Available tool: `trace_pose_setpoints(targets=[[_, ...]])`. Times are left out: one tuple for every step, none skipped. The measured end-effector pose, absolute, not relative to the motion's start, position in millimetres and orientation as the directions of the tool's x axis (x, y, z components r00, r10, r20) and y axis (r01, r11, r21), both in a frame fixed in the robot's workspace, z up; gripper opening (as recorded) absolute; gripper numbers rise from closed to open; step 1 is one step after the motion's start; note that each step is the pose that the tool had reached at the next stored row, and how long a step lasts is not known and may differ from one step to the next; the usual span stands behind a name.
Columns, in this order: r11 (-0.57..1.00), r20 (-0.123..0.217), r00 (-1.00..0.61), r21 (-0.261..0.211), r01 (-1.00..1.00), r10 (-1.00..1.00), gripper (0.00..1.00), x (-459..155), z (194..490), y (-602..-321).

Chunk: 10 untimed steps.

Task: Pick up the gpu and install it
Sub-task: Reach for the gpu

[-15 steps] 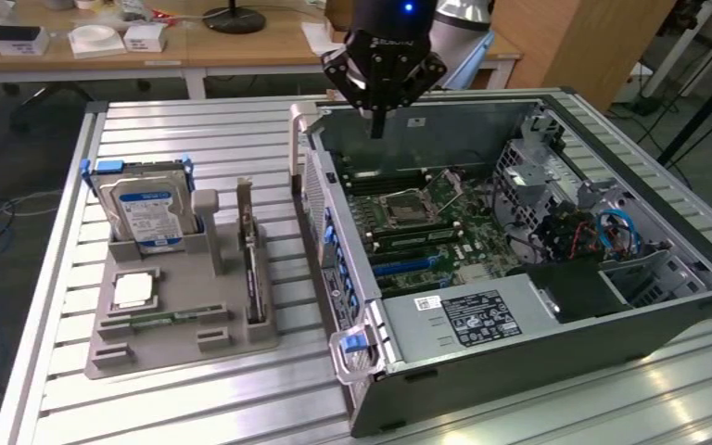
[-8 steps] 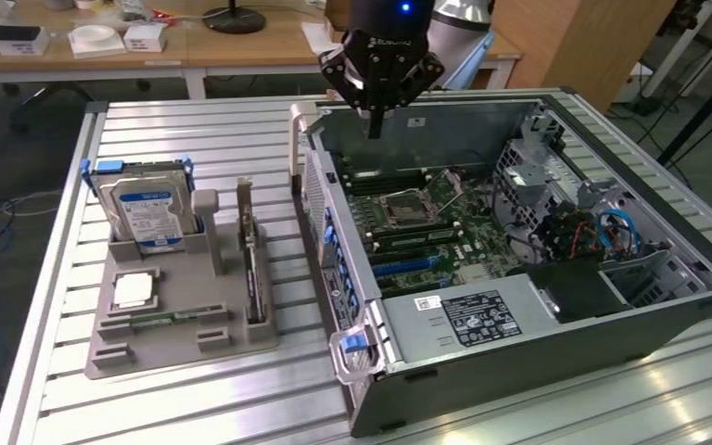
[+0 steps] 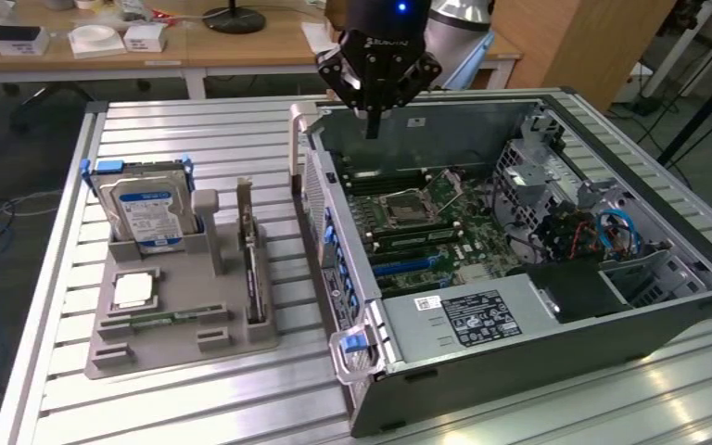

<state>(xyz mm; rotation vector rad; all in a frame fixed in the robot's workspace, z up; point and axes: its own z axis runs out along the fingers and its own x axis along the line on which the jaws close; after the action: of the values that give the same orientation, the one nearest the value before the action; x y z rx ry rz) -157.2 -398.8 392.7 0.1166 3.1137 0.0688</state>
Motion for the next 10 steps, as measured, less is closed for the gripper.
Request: trace_pose_setpoints(targets=[[0.996, -0.023, -0.997, 0.045, 0.074, 0.075, 0.11, -157.7, 392.7, -398.9], [0.996, -0.023, -0.997, 0.045, 0.074, 0.075, 0.11, -158.3, 392.6, -398.9], [0.996, -0.023, -0.997, 0.045, 0.074, 0.075, 0.11, -158.8, 392.6, -398.9], [0.996, -0.023, -0.997, 0.045, 0.074, 0.075, 0.11, -159.0, 392.6, -398.8], [0.996, -0.023, -0.997, 0.045, 0.074, 0.075, 0.11, -159.1, 392.6, -398.8], [0.996, -0.023, -0.997, 0.045, 0.074, 0.075, 0.11, -159.9, 392.6, -398.9], [0.996, -0.023, -0.997, 0.045, 0.074, 0.075, 0.11, -160.8, 392.6, -398.9], [0.996, -0.023, -0.997, 0.045, 0.074, 0.075, 0.11, -161.7, 392.6, -398.9], [0.996, -0.023, -0.997, 0.045, 0.074, 0.075, 0.11, -162.4, 392.6, -398.8], [0.996, -0.023, -0.997, 0.045, 0.074, 0.075, 0.11, -163.4, 392.5, -398.8]])
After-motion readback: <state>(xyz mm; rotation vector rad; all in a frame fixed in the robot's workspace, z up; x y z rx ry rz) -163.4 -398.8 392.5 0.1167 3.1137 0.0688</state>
